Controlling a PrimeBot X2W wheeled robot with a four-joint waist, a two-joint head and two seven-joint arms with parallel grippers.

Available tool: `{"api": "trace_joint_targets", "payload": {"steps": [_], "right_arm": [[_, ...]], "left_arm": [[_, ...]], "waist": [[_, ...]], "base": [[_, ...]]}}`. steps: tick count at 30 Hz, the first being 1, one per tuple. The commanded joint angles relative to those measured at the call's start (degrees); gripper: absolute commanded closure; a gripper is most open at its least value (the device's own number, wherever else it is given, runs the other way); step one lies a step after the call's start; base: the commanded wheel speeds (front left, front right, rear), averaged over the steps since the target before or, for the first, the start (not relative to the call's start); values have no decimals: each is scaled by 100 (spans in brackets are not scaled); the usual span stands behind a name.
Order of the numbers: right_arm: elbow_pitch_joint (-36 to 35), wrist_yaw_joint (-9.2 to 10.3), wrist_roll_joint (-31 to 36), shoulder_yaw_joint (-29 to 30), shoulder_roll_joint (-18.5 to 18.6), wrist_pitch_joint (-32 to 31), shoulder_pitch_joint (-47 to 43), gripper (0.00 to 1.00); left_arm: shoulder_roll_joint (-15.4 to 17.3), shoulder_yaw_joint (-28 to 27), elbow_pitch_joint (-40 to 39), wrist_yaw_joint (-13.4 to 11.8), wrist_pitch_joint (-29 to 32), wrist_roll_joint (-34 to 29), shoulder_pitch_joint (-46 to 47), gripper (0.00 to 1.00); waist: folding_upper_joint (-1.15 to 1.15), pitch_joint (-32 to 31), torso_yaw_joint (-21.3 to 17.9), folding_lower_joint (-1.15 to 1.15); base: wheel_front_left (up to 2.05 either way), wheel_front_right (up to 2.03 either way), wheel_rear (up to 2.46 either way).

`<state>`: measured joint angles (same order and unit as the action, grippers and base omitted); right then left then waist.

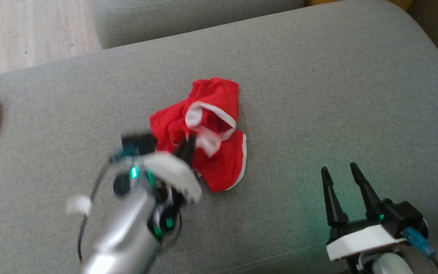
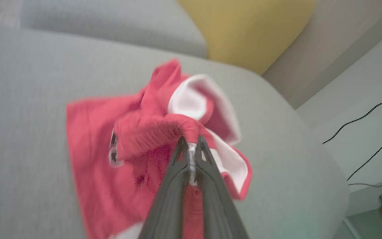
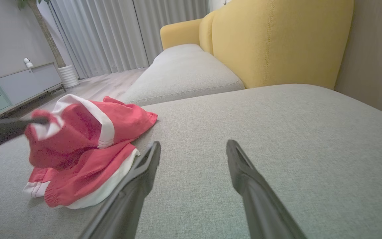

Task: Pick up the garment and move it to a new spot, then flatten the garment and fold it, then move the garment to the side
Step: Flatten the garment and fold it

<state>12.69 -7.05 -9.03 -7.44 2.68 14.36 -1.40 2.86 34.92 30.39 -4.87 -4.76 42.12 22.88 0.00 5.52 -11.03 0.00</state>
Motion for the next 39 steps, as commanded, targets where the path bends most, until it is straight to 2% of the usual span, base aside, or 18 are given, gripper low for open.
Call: {"api": "trace_joint_targets", "payload": {"steps": [1,6,7,8,14,19,25,32,36,39], "right_arm": [[-149,-44,-47,-185,21,63,272,0],[-133,-44,-135,-327,21,63,429,0],[-133,-44,-135,-327,21,63,429,0],[-125,-44,-175,-388,21,63,489,0],[-114,-44,-310,-518,21,63,590,0],[-109,-44,-397,-561,21,63,615,0],[-106,-44,-407,-510,20,63,644,0],[-113,-44,-364,-401,20,63,599,0],[-116,-44,-370,-337,20,63,578,0],[-120,-44,-381,-302,20,63,531,0]], "left_arm": [[146,-325,-376,15,117,58,718,100],[500,-653,-516,20,652,137,1832,100],[500,-653,-516,20,652,137,1832,100],[680,-784,-408,22,821,131,2302,100],[1035,-1036,-11,69,922,35,3390,100],[1110,-1116,264,347,605,-70,4219,100],[1087,-1014,470,760,256,-181,4737,100],[630,-716,191,1133,276,283,4161,100],[364,-363,-382,1203,479,792,3080,100],[392,-84,-1044,1217,635,1170,1893,100]], "waist": [[0,26,-63,0],[0,124,-305,0],[0,124,-305,0],[0,163,-451,0],[0,293,-805,0],[0,392,-988,0],[0,410,-986,0],[0,335,-691,0],[0,261,-519,0],[0,161,-420,0]], "base": [[0,0,0],[0,0,0],[0,0,0],[0,0,0],[0,0,0],[0,0,0],[0,0,0],[0,0,0],[0,0,0],[0,0,0]]}}
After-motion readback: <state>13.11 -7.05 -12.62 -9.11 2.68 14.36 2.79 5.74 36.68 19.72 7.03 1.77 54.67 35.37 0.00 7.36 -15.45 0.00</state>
